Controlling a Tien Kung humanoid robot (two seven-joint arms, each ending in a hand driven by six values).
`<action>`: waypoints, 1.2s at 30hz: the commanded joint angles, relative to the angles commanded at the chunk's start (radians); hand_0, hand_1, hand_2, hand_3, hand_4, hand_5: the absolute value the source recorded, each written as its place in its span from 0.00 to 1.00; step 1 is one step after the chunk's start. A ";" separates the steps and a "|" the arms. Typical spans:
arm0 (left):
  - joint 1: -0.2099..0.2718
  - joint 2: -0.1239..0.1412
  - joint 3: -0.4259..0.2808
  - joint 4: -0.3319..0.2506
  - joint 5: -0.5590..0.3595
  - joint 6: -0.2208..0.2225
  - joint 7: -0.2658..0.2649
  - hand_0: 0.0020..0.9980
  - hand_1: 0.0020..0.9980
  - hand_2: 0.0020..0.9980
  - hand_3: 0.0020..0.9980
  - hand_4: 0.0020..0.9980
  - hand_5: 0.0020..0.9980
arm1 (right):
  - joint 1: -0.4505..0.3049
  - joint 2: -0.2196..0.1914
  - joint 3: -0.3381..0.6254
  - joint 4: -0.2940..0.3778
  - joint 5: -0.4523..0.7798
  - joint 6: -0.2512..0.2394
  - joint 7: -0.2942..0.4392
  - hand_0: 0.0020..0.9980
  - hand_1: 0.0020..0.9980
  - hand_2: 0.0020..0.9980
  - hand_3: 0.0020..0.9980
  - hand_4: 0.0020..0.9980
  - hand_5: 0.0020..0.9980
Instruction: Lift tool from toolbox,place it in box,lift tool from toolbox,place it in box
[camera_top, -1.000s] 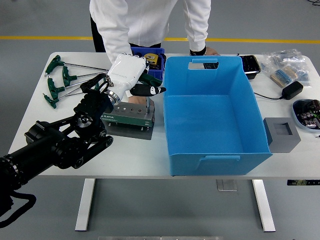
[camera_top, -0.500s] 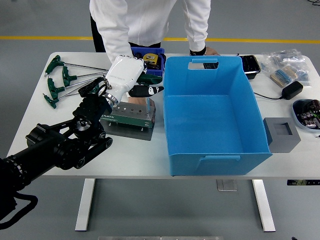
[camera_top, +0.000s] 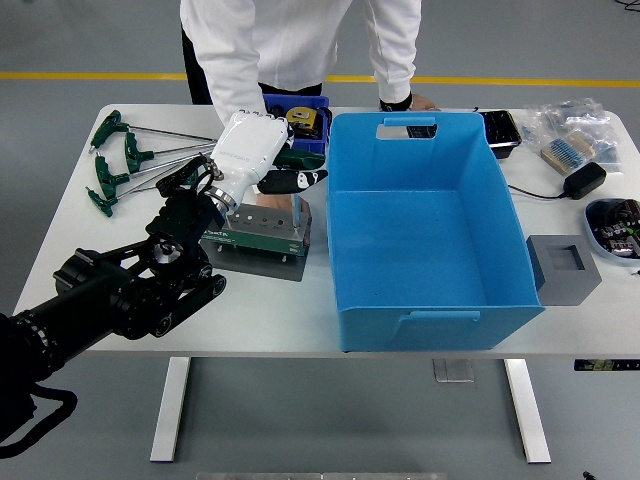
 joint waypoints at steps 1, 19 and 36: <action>-0.001 0.000 0.000 0.002 -0.002 0.000 0.000 0.08 0.00 0.06 0.10 0.90 0.77 | 0.001 0.000 0.000 0.000 0.000 0.000 0.000 0.65 0.65 0.71 0.56 0.81 0.75; -0.014 0.005 0.006 0.008 -0.025 -0.009 -0.039 0.04 0.00 0.04 0.05 0.87 0.78 | 0.007 -0.001 0.003 0.001 0.000 0.001 0.001 0.65 0.65 0.71 0.56 0.81 0.75; -0.044 0.028 -0.003 -0.099 0.007 -0.113 -0.063 0.03 0.00 0.04 0.05 0.85 0.79 | -0.004 0.002 0.002 -0.002 0.000 -0.001 0.000 0.65 0.65 0.71 0.56 0.81 0.75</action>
